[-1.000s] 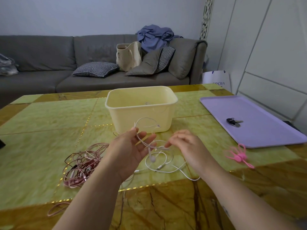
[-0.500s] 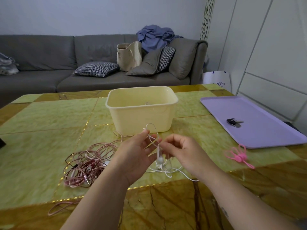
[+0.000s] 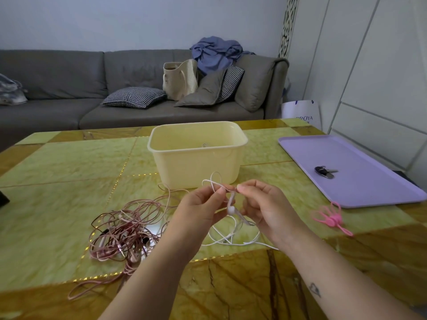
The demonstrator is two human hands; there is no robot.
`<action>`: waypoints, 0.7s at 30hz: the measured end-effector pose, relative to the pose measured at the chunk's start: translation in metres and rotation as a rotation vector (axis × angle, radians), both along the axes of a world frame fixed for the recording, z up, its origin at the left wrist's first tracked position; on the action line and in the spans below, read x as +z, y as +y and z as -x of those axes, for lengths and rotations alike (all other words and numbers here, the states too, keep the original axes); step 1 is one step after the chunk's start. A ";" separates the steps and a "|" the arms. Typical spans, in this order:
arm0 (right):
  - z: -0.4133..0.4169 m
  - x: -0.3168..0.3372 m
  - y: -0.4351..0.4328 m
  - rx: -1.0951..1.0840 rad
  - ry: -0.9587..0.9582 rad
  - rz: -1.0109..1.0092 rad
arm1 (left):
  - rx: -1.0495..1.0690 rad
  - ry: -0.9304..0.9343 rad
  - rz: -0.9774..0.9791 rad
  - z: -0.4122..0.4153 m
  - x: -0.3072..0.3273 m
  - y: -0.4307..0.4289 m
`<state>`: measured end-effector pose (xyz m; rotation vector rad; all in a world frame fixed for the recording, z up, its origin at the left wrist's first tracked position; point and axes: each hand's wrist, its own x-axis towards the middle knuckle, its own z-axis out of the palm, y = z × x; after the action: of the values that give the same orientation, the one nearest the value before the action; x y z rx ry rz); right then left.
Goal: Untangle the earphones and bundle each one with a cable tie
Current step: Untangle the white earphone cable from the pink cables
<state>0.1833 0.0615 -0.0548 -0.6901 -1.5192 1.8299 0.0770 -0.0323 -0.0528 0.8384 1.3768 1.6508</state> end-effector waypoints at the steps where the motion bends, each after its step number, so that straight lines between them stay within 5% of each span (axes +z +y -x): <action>1: 0.000 0.001 0.000 0.023 0.040 0.058 | 0.011 0.033 0.009 -0.001 0.000 0.000; 5: 0.001 0.002 -0.001 -0.075 0.009 0.063 | -0.001 0.058 -0.017 -0.003 -0.001 -0.002; 10: -0.003 -0.006 0.018 -0.365 0.040 0.188 | 0.038 -0.143 -0.099 0.003 0.000 -0.001; 15: -0.006 -0.001 0.021 -0.355 0.052 0.174 | 0.040 -0.276 -0.132 0.013 0.005 -0.003; 18: -0.006 0.001 0.020 -0.325 0.177 0.356 | 0.069 -0.283 -0.105 0.012 0.005 -0.004; 21: -0.008 0.004 0.023 -0.297 0.401 0.640 | 0.178 -0.486 -0.139 0.019 0.006 -0.003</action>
<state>0.1915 0.0842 -0.0511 -0.7257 -0.5321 2.0606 0.0575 -0.0349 -0.0472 0.3554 1.0258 1.9447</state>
